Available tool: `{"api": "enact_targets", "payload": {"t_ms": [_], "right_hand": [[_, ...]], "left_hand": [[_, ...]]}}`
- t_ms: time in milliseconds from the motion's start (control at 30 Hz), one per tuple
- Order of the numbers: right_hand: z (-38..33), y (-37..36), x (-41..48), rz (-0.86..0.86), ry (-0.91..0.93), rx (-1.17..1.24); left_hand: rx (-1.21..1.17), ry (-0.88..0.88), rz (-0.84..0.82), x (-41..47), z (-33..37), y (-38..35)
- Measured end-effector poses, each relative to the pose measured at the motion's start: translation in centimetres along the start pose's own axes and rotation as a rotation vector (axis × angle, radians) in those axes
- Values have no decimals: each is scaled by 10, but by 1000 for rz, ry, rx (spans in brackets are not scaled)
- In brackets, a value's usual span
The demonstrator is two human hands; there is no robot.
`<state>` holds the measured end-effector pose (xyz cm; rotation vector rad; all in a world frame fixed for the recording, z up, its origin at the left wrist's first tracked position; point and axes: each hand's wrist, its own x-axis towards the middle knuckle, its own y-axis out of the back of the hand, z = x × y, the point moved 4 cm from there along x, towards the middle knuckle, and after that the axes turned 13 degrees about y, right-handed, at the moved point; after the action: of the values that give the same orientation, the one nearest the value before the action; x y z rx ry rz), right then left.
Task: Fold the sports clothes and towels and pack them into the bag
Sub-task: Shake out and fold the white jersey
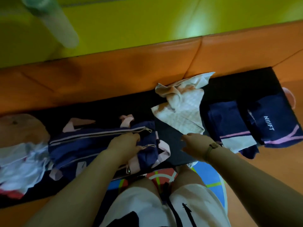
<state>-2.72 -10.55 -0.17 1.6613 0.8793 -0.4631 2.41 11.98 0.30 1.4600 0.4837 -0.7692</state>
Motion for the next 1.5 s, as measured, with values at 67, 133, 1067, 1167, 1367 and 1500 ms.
{"api": "enact_targets", "payload": {"t_ms": [67,133,1067,1167,1367,1500], "right_hand": [[-43,4,12,-20,64,-29],[-81,11,21,-25,122,-50],[-363,65,130,12,484,-457],[-400,59,157,8,470,-395],[-443,42,204,-41,458,-371],[-449,46,226,-41,403,-362]], "left_hand": [[-44,52,6,-13,-43,-3],[-88,100,13,-25,-79,-11],[-660,641,30,-105,-389,-117],[-618,631,64,-80,-438,-121],[-568,650,212,-17,-509,-121],[-473,618,228,22,-534,-118]]}}
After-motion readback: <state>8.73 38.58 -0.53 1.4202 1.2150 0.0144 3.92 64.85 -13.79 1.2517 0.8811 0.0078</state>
